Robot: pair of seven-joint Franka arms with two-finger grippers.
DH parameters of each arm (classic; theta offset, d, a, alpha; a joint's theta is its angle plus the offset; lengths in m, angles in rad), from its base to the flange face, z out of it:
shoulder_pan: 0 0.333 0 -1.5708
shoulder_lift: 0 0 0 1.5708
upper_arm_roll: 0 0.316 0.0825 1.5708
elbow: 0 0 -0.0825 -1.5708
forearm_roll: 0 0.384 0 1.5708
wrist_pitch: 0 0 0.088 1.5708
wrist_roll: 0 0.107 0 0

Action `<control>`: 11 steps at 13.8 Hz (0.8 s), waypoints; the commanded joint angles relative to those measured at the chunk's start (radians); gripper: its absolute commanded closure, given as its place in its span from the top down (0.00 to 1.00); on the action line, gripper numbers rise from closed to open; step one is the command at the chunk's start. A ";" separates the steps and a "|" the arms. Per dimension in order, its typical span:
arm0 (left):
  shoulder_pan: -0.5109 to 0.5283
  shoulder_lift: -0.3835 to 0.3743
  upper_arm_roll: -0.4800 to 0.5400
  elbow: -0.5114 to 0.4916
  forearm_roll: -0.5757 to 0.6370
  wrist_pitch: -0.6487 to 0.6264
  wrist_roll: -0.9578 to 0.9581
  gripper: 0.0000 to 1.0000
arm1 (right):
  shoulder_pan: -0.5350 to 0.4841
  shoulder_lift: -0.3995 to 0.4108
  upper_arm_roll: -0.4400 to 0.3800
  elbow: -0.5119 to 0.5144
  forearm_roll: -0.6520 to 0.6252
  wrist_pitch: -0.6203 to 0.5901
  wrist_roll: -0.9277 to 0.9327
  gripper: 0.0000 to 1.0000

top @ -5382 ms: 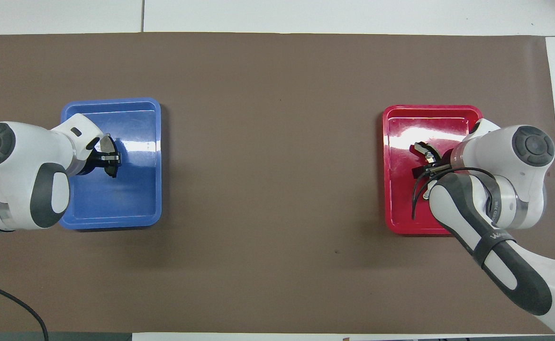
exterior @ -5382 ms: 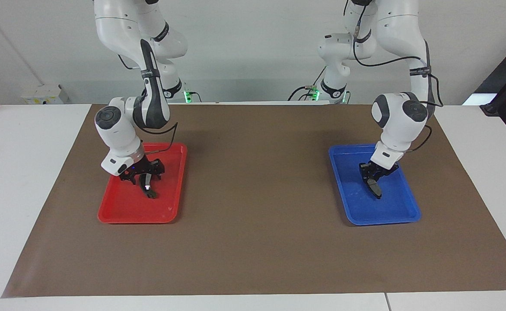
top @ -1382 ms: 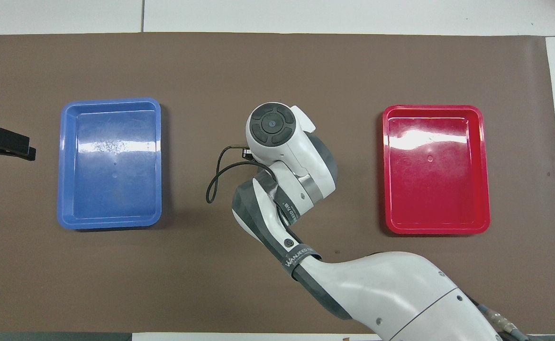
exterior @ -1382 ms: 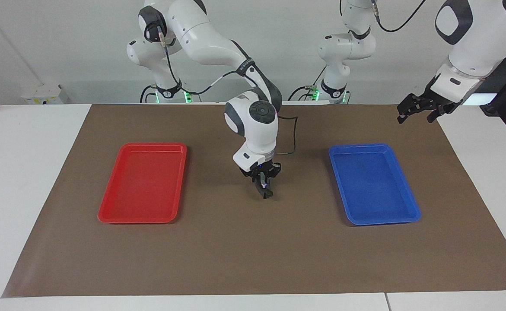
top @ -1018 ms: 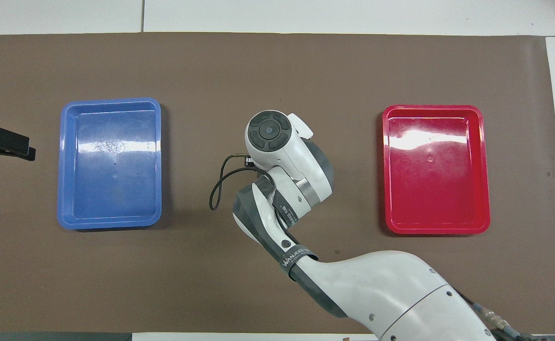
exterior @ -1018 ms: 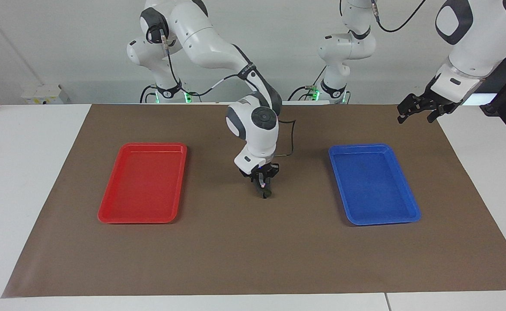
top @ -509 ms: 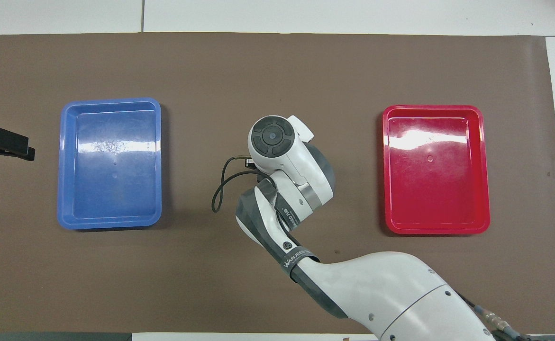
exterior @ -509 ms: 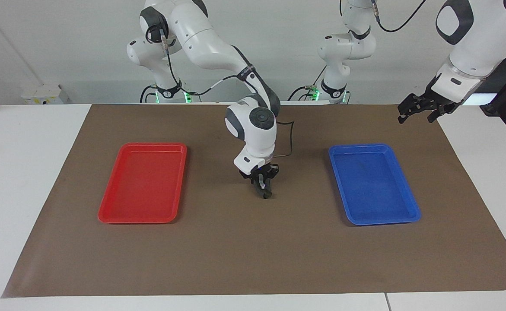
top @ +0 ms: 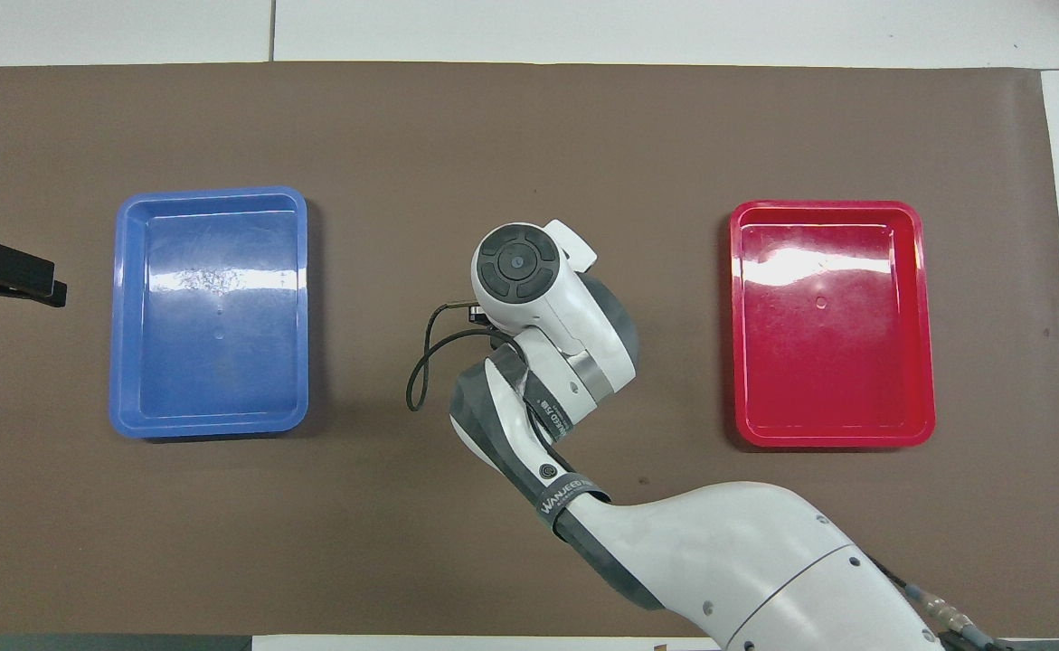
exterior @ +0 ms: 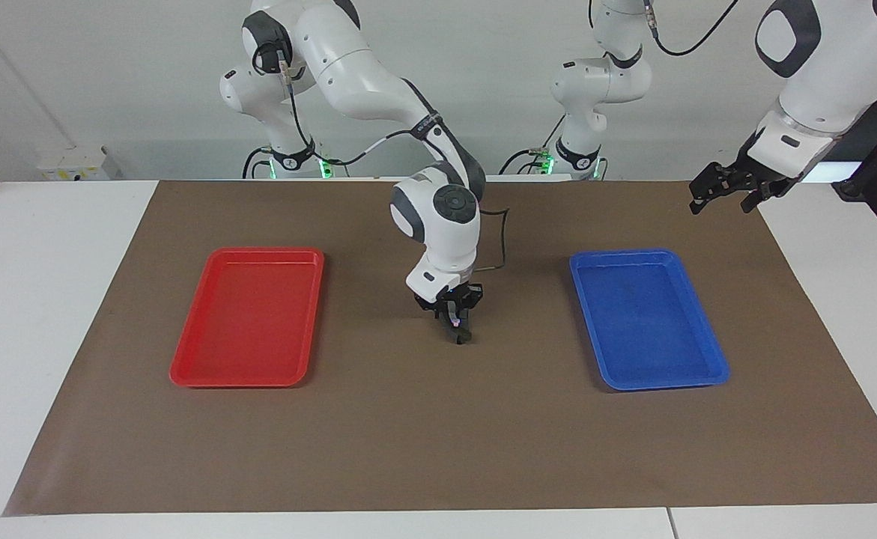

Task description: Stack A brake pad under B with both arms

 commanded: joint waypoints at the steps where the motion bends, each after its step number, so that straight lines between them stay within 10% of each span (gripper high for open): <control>1: 0.011 0.002 -0.005 0.012 0.001 -0.019 0.010 1.00 | -0.011 -0.021 0.006 -0.018 -0.018 -0.013 -0.029 0.00; 11: 0.011 0.002 -0.005 0.012 0.001 -0.019 0.010 1.00 | -0.008 -0.020 0.006 -0.032 -0.007 0.033 0.070 0.02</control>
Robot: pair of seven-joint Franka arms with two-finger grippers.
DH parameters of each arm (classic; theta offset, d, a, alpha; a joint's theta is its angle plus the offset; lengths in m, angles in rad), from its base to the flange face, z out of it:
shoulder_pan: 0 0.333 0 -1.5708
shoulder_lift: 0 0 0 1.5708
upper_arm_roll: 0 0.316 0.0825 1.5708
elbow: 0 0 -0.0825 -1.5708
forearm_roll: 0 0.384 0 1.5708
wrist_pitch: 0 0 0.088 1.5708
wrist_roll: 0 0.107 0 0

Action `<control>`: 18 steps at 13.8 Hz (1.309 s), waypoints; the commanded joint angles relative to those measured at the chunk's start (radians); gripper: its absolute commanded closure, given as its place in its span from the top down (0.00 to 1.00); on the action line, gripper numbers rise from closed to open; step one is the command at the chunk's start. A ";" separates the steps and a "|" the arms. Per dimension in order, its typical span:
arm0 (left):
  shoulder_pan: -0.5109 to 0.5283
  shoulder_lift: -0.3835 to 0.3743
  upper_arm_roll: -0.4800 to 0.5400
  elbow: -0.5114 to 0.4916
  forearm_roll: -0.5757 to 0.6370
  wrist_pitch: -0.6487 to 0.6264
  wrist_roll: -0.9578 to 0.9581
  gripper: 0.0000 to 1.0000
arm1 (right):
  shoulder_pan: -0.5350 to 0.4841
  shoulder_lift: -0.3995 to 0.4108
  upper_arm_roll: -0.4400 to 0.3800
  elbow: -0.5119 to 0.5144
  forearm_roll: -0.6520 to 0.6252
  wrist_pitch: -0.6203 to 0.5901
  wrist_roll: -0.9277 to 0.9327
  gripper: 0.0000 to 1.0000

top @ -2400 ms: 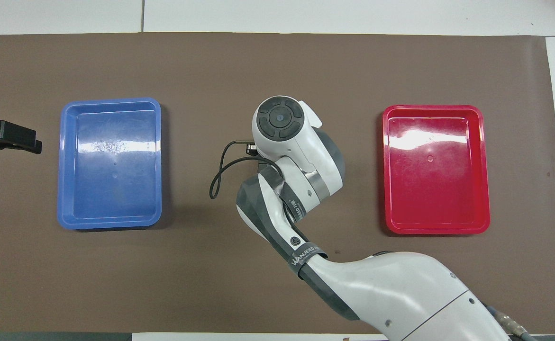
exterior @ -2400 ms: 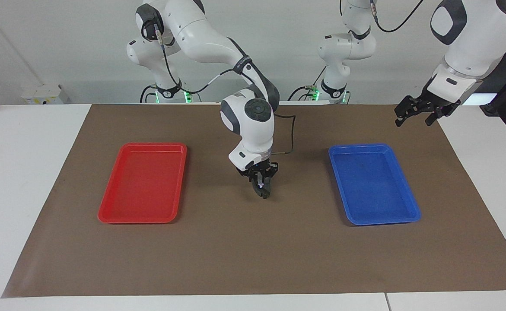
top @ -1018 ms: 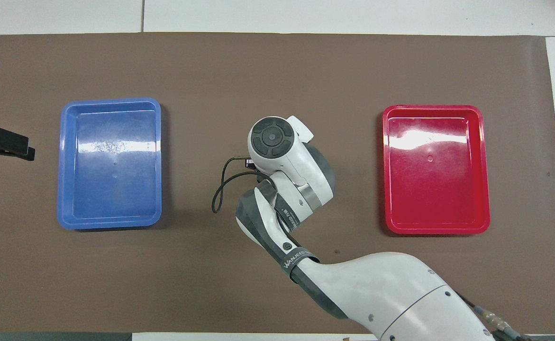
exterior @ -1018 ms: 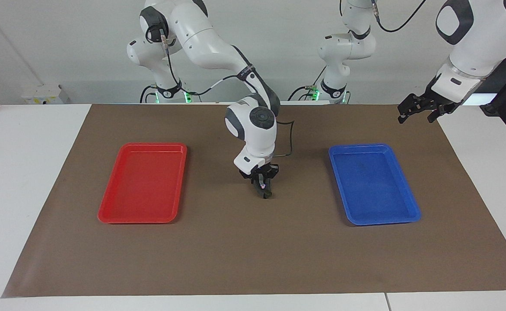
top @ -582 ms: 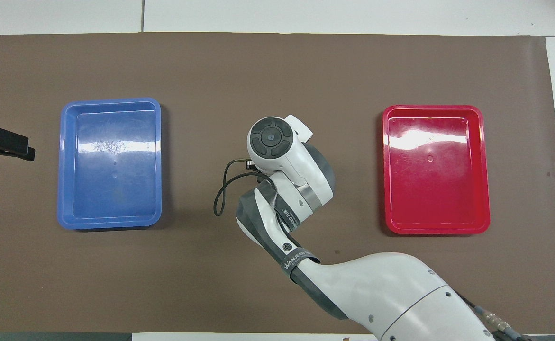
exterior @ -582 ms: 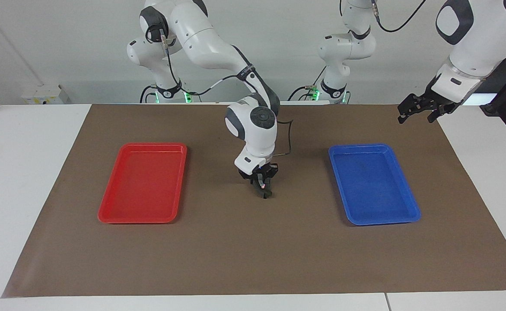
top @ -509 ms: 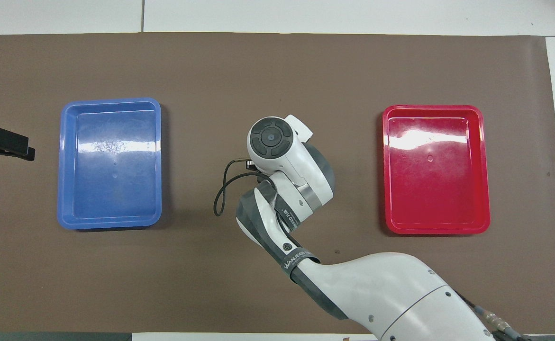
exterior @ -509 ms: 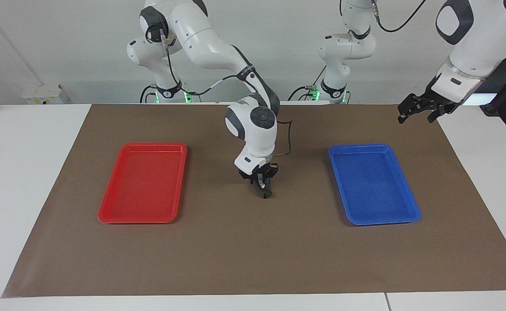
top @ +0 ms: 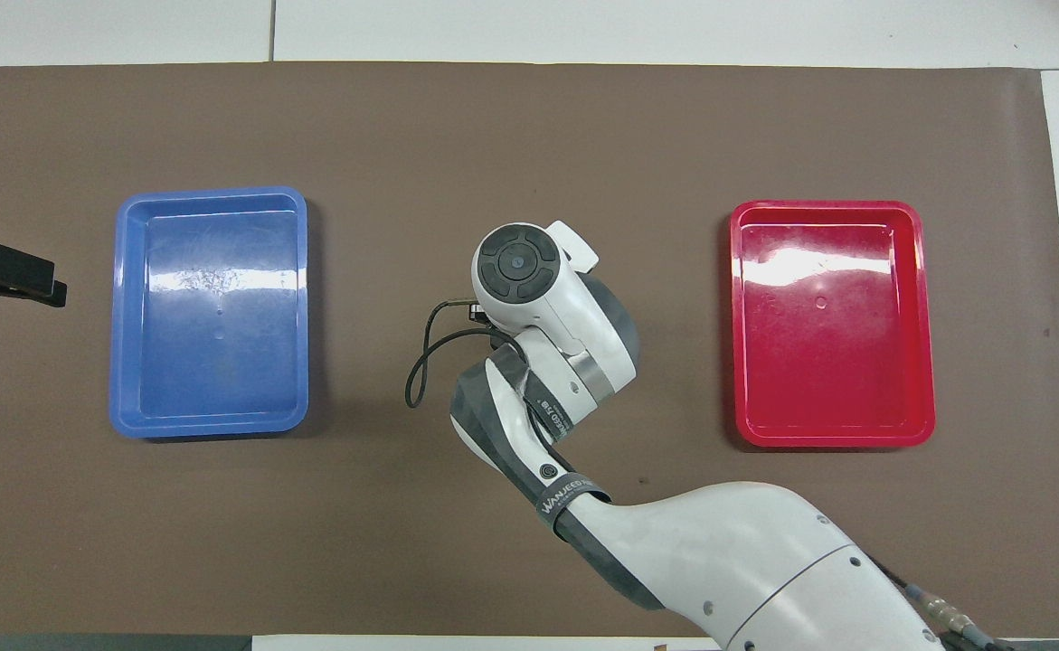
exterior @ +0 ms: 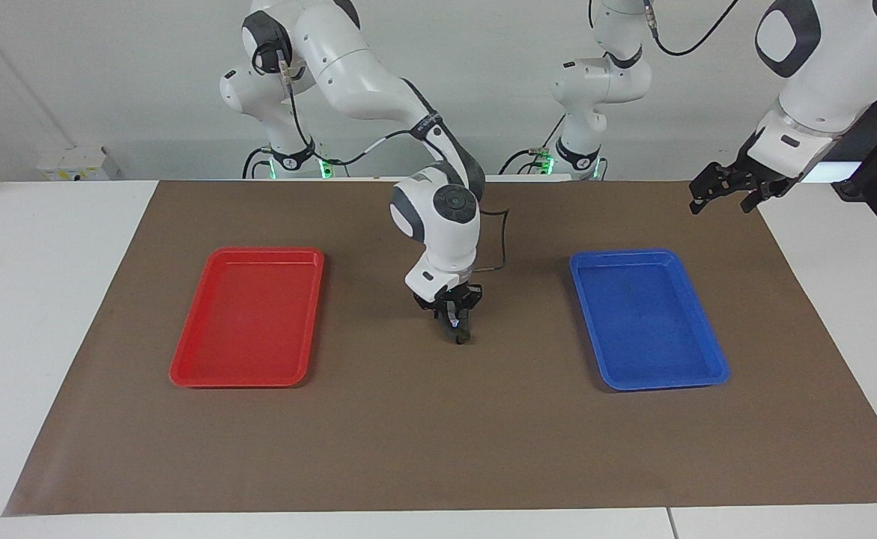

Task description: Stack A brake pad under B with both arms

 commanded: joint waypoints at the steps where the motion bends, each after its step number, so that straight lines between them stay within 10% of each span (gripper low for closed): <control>1: 0.011 0.002 -0.005 0.012 0.001 -0.019 0.010 1.00 | -0.007 -0.019 0.007 -0.030 -0.008 0.031 0.026 0.07; 4: 0.011 0.002 -0.005 0.012 0.001 -0.019 0.010 1.00 | -0.007 -0.019 0.007 -0.044 -0.006 0.063 0.023 0.29; 5: 0.011 0.002 -0.005 0.012 0.001 -0.019 0.010 1.00 | -0.006 -0.019 0.007 -0.046 -0.006 0.065 0.023 0.94; 6: 0.011 0.002 -0.005 0.012 0.001 -0.019 0.010 1.00 | -0.004 -0.021 0.007 -0.041 -0.006 0.062 0.024 1.00; 18: 0.011 0.002 -0.005 0.012 0.001 -0.017 0.010 1.00 | -0.210 -0.248 -0.014 -0.040 -0.071 -0.098 -0.097 1.00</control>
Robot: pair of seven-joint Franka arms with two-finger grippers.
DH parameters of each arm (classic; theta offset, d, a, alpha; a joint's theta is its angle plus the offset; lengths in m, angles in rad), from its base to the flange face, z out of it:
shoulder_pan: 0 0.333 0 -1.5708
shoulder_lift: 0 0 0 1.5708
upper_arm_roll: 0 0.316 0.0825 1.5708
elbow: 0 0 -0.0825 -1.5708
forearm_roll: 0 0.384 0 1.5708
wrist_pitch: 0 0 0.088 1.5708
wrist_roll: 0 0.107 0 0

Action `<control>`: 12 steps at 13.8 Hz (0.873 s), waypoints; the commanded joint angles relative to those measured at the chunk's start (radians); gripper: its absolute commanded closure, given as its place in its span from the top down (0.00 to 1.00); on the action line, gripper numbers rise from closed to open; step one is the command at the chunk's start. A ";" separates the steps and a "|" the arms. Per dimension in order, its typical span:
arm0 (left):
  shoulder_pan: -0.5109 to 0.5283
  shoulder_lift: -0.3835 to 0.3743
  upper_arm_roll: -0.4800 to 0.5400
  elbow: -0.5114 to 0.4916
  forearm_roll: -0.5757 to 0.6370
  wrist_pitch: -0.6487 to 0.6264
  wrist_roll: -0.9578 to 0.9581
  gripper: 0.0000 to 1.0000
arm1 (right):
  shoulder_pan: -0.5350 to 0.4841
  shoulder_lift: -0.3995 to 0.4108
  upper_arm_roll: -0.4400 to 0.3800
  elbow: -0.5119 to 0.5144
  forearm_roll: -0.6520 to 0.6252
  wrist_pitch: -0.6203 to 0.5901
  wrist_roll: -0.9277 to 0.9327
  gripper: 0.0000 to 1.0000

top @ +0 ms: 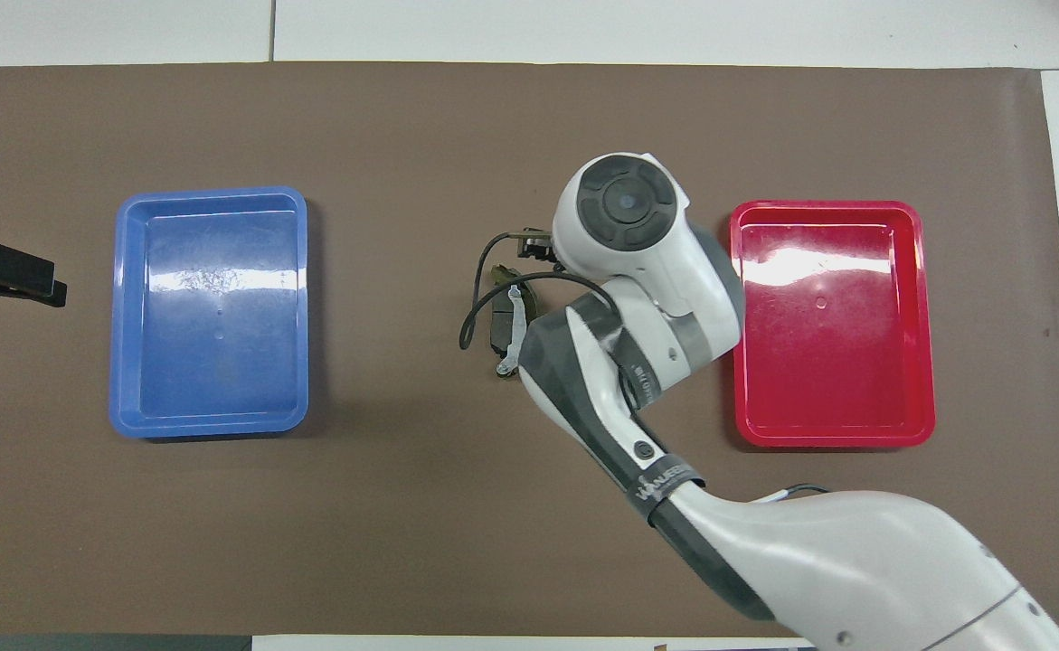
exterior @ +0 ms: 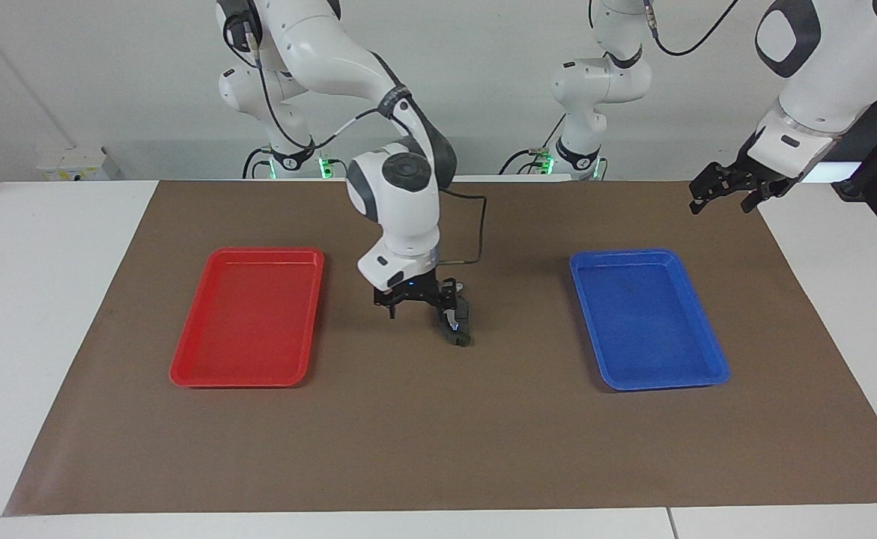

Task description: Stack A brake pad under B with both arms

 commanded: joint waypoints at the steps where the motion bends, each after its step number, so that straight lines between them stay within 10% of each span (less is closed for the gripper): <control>1: 0.011 0.002 -0.005 0.012 0.001 -0.019 0.010 1.00 | -0.110 -0.108 0.015 -0.034 -0.021 -0.099 -0.117 1.00; 12: 0.011 0.002 -0.005 0.012 0.001 -0.019 0.010 1.00 | -0.431 -0.452 0.018 -0.218 -0.006 -0.395 -0.463 1.00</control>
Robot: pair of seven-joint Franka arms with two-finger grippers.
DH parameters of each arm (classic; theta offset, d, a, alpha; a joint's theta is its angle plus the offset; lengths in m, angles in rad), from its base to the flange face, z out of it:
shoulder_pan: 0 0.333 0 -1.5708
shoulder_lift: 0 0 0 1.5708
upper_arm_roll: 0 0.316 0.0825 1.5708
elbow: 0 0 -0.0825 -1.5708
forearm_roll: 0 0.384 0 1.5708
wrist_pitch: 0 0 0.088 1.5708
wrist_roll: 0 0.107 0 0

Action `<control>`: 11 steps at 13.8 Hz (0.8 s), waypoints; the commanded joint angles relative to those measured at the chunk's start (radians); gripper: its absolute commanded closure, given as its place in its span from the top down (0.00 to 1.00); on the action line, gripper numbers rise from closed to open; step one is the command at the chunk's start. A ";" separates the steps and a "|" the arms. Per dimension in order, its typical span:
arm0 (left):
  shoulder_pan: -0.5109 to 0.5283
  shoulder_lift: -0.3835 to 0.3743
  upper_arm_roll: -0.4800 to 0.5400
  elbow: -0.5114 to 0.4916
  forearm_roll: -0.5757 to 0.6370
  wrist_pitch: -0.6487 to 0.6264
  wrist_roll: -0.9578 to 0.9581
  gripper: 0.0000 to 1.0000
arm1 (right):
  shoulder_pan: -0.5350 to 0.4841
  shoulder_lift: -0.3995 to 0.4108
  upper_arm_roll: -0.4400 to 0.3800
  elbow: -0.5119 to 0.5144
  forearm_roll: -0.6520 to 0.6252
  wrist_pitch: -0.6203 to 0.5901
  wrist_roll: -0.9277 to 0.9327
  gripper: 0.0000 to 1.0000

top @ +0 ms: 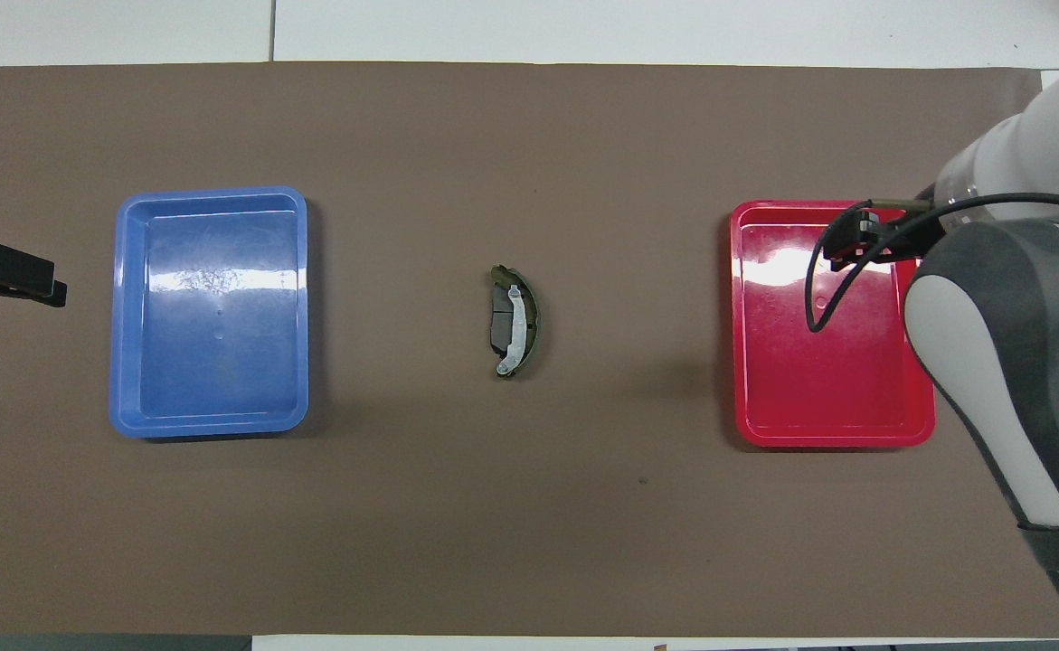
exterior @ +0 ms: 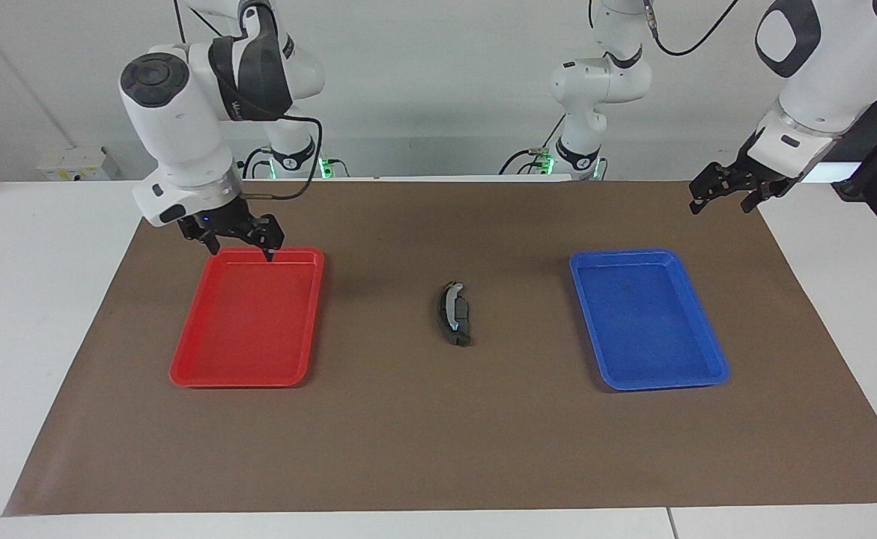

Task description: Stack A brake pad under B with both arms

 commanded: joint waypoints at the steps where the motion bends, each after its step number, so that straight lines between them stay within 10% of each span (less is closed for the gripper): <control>1: 0.011 0.002 -0.005 0.012 0.001 -0.019 0.010 1.00 | -0.069 -0.089 0.015 -0.065 0.000 -0.007 -0.069 1.00; 11: 0.011 0.002 -0.005 0.012 0.001 -0.019 0.010 1.00 | -0.093 -0.053 0.013 0.202 0.035 -0.288 -0.072 1.00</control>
